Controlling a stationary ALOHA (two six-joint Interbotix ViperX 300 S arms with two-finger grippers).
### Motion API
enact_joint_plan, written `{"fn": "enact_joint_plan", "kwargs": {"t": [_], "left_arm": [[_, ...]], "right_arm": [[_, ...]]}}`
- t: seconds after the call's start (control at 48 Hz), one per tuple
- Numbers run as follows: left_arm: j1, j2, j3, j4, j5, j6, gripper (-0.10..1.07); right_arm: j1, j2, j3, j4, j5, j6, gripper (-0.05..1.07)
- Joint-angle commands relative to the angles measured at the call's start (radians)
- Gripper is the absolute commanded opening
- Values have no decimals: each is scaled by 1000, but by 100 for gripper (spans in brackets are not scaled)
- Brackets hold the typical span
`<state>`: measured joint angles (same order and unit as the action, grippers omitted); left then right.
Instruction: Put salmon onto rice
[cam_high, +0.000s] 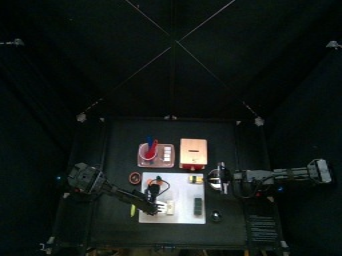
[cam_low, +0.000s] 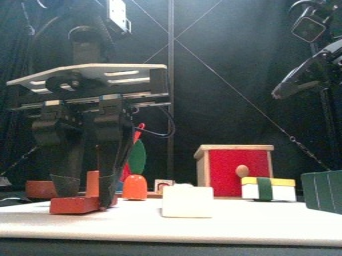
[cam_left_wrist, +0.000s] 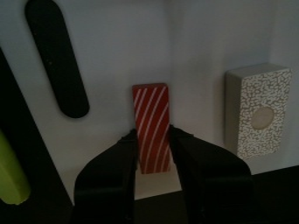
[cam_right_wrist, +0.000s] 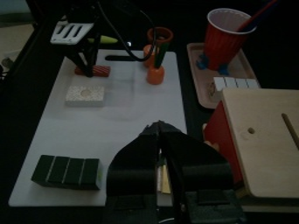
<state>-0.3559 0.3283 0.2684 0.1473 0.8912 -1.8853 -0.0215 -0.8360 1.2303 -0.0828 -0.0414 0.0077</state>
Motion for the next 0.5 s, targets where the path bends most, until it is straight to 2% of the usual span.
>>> {"fn": "enact_joint_plan", "kwargs": {"t": [0.0, 0.292, 0.479], "left_arm": [[6, -32, -43, 3, -3, 6, 59], [32, -28, -204, 31, -3, 126, 59], [72, 25, -245, -35, 2, 184, 59]], "right_arm": [[0, 3, -11, 2, 0, 0, 4], [-5, 5, -15, 3, 21, 0, 4], [-15, 5, -17, 0, 25, 0, 4]]}}
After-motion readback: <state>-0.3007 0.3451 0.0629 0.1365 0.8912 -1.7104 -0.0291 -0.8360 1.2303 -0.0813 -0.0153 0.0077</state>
